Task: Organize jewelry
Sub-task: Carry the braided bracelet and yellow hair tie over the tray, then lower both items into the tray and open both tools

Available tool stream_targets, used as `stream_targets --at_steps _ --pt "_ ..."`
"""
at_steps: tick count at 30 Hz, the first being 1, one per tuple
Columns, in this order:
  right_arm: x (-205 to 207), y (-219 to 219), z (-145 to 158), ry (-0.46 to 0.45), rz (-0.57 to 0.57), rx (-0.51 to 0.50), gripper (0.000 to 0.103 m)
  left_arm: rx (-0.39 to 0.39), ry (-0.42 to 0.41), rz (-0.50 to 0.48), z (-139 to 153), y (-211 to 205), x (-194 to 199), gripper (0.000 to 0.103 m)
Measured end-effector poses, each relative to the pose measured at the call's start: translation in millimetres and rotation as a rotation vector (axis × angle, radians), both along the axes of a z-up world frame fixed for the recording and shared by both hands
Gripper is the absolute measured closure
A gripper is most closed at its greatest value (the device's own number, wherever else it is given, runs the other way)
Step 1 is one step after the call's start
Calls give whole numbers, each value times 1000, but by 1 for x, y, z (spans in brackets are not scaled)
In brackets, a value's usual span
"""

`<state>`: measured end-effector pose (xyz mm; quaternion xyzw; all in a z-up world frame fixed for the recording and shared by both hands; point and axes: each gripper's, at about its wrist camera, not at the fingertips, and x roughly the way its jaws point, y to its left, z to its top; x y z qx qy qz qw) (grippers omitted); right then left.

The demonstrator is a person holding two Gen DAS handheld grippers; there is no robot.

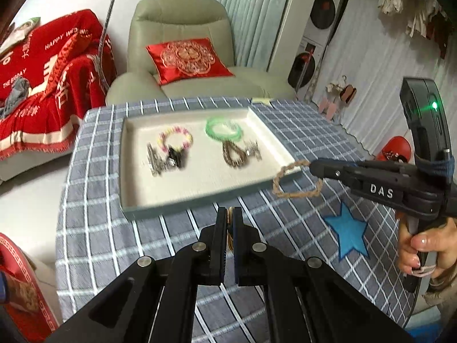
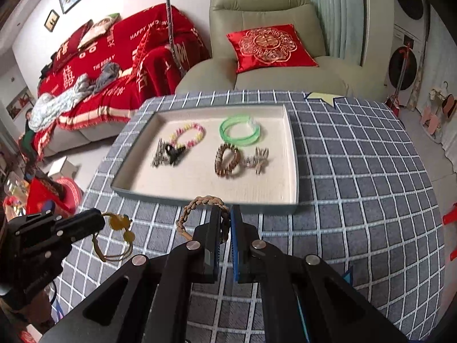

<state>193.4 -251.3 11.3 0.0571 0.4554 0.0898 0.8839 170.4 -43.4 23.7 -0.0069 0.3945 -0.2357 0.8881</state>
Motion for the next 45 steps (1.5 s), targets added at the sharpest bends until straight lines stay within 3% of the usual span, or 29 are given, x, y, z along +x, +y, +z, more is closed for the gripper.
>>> stream_targets --at_steps 9,17,28,37,45 --pt "33 1 4 -12 -26 13 96 -7 -39 29 15 4 42 84" --pt "71 0 -26 53 -45 -10 96 21 14 52 -12 0 86 84" --pt "93 -16 -78 155 -88 -38 96 117 82 84 -59 -4 114 84" --pt "107 -15 -97 182 -102 -33 96 156 123 120 -77 -8 126 84" --pt "106 -12 -97 174 -92 -57 95 228 106 120 -81 -16 123 84"
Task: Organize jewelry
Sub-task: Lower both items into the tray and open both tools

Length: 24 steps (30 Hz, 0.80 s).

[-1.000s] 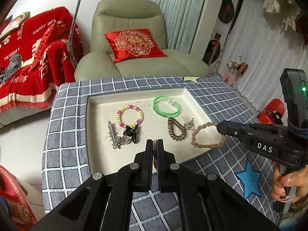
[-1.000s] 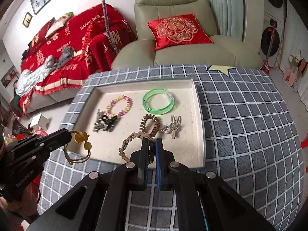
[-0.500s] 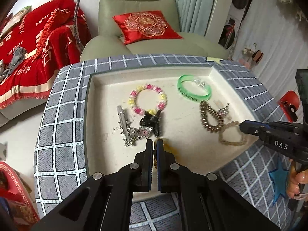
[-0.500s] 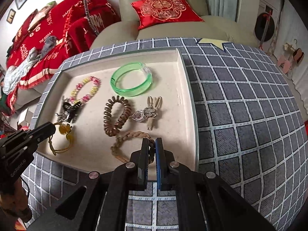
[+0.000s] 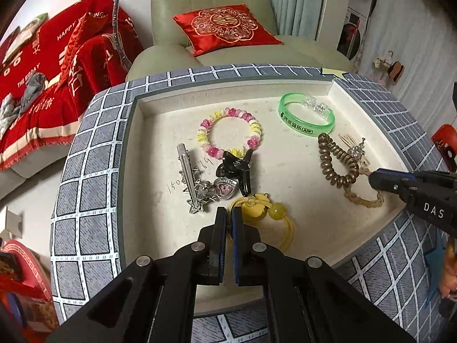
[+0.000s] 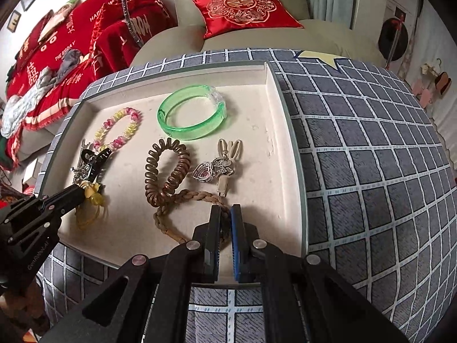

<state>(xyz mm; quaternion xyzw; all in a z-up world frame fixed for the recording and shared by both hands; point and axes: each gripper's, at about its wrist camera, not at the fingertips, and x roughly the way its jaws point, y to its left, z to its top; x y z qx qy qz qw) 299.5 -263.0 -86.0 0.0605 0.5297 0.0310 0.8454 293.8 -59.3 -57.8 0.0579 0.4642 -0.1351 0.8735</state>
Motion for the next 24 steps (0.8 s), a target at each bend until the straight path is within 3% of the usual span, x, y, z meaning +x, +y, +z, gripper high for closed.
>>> stream_targets --at_steps 5,6,7,9,15,24 --pt "0 2 1 5 2 17 92 24 -4 -4 2 -5 -2 84" --pt "-1 1 3 1 1 20 82 25 -5 -2 2 -4 -3 84" --pt "-2 2 5 -4 3 27 62 31 -8 7 3 -4 -3 84" --pt "-4 2 10 -23 5 36 41 32 -5 17 4 -4 -4 84" --pt "-9 1 30 -85 -10 53 41 25 -19 40 10 -1 -6 84" --pt "-20 -4 41 -105 -42 78 41 34 -29 26 14 -5 -8 84"
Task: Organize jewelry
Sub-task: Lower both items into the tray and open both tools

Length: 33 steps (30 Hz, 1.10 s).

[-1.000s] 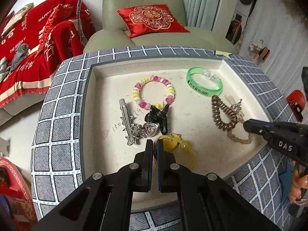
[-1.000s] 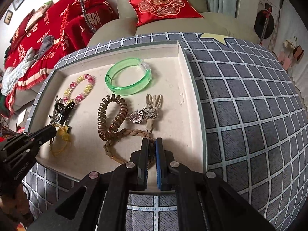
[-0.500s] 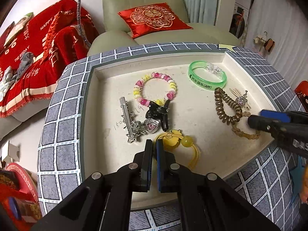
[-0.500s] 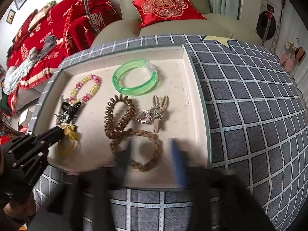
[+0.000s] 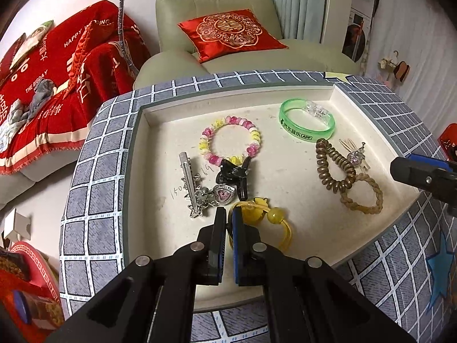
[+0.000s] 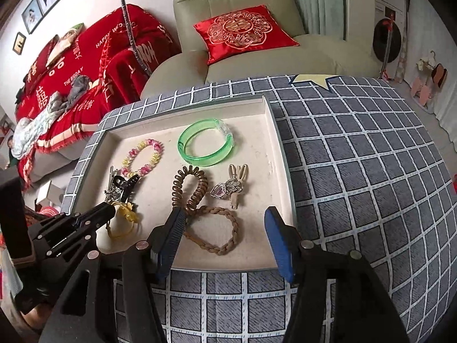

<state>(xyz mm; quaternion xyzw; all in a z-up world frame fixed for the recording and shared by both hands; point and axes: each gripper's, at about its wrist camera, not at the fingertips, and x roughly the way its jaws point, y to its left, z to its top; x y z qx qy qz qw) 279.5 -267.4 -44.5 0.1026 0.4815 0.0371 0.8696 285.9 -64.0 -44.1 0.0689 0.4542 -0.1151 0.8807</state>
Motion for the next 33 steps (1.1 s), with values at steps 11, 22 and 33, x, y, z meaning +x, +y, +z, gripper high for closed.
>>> stream_targets --at_steps 11,22,33 --pt "-4 -7 0 1 -15 0 41 -14 -27 -8 11 0 -4 84" --pt "-6 -15 0 -3 -41 7 41 -41 -35 -1 22 3 -3 84" --pt "-7 -16 2 -10 -44 11 41 -47 -21 -10 24 3 -4 83"
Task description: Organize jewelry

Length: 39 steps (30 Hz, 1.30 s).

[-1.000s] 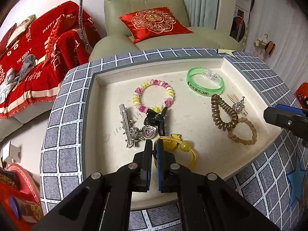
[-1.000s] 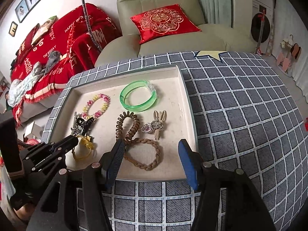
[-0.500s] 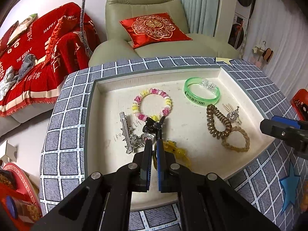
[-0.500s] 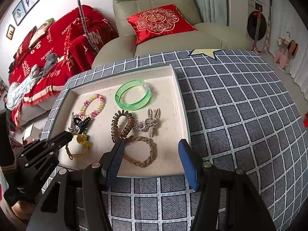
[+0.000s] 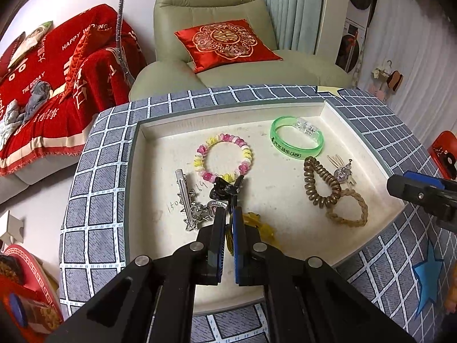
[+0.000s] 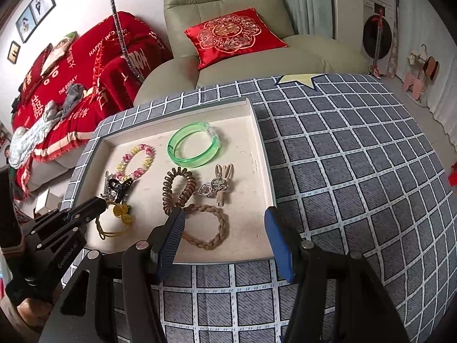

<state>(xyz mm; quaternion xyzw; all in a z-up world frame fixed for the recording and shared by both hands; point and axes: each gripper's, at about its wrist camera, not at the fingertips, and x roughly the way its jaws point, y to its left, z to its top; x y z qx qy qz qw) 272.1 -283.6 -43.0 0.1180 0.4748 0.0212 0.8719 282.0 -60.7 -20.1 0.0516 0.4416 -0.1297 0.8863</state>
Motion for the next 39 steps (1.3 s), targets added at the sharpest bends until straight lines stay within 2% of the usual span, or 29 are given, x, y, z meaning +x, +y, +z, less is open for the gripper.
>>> stream_targets --at_steps 8,15,19,21,26,30,35,36,37,39 --pt "-2 0 1 -4 -1 2 41 -10 10 22 0 4 4 83" --pt "-2 0 2 -7 -5 3 41 -41 -18 21 8 6 1 83" --pt "-3 -3 3 -11 -13 5 41 -27 -35 21 11 6 0 82" --pt "-3 -5 3 -13 -17 7 41 -35 -28 22 11 8 0 0" --pt "-3 -6 3 -14 -19 8 40 -77 -40 27 -9 5 13 0" --pt "-4 -7 4 -27 -18 13 22 -24 -73 33 -30 -3 22 0" --pt "-3 -3 3 -29 -12 17 19 14 -98 64 -53 -8 30 0" --pt "-4 -2 2 -31 -12 10 15 16 -103 73 -54 -8 31 0" --pt "-4 -1 1 -31 -11 4 2 17 -104 82 -58 -8 33 0" --pt "-6 2 0 -48 -10 -1 0 24 -101 97 -68 -8 36 0"
